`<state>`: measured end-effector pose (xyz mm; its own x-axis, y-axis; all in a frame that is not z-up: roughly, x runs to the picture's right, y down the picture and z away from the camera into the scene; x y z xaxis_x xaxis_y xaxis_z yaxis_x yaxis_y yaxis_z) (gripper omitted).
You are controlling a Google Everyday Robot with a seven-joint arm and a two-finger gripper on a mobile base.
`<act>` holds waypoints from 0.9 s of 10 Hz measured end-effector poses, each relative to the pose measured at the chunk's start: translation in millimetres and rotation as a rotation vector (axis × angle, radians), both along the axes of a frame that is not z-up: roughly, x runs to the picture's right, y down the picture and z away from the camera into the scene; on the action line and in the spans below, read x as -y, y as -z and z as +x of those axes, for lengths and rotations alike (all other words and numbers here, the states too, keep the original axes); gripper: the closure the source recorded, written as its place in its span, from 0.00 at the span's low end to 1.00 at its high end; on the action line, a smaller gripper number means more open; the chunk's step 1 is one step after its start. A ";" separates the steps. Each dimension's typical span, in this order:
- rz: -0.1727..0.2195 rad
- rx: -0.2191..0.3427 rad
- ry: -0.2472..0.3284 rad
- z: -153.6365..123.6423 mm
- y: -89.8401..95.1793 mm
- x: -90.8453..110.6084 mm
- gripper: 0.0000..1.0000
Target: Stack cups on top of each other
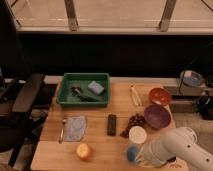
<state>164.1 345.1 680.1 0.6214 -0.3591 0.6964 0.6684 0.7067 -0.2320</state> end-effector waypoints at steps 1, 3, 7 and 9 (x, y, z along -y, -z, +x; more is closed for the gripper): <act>-0.003 -0.010 -0.015 0.8 0.7 0.4 0.97; -0.001 -0.030 -0.047 4.4 5.1 4.3 1.00; 0.033 -0.131 -0.056 31.5 25.8 26.2 1.00; 0.030 -0.204 -0.006 60.1 39.0 35.6 1.00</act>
<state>224.2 309.5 641.1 0.7508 -0.3735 0.5448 0.6053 0.7193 -0.3410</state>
